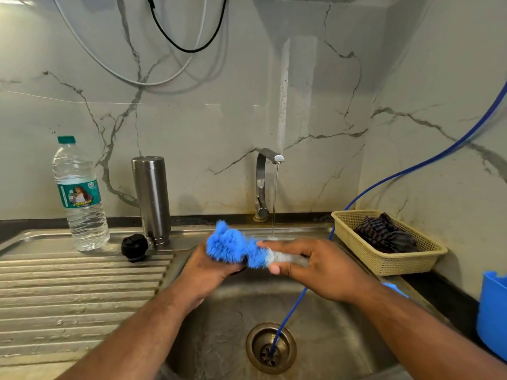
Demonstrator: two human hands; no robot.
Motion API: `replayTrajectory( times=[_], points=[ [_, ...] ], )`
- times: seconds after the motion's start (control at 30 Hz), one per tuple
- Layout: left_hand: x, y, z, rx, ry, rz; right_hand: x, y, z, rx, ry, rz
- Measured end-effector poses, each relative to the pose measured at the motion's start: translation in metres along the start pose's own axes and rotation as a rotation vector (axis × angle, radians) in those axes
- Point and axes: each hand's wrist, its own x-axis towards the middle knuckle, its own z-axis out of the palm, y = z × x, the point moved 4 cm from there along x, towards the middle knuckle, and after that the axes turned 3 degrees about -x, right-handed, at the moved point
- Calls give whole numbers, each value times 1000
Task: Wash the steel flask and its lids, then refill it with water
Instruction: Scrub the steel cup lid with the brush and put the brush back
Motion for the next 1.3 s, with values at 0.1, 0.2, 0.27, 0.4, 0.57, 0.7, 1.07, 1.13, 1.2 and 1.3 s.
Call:
replayTrajectory(
  times=[0.1,0.2,0.27,0.4,0.57,0.7,1.07,1.13,1.2,1.3],
  points=[
    [3,7,2,1,-52,58,2,-2,-4,-26,81,-12],
    [4,10,-6,-112,24,0,2,9,-9,31,84,15],
    [2,9,-8,-220,18,-86,0,12,-11,63,80,23],
    [0,10,-3,-570,181,-281,-1,-4,3,61,23,-31],
    [-1,14,-6,-977,282,-385,3,3,3,12,127,7],
    [-1,19,-5,-1072,139,-350,2,3,1,29,132,-3],
    [2,-3,-7,-752,194,-384,1,-3,8,-115,111,-58],
    [3,-2,-7,-807,216,-376,2,0,-3,-107,193,-21],
    [4,-2,-7,-913,228,-388,1,7,-14,-57,258,27],
    [6,-3,-11,-967,239,-370,0,10,-19,-73,229,27]
  ],
)
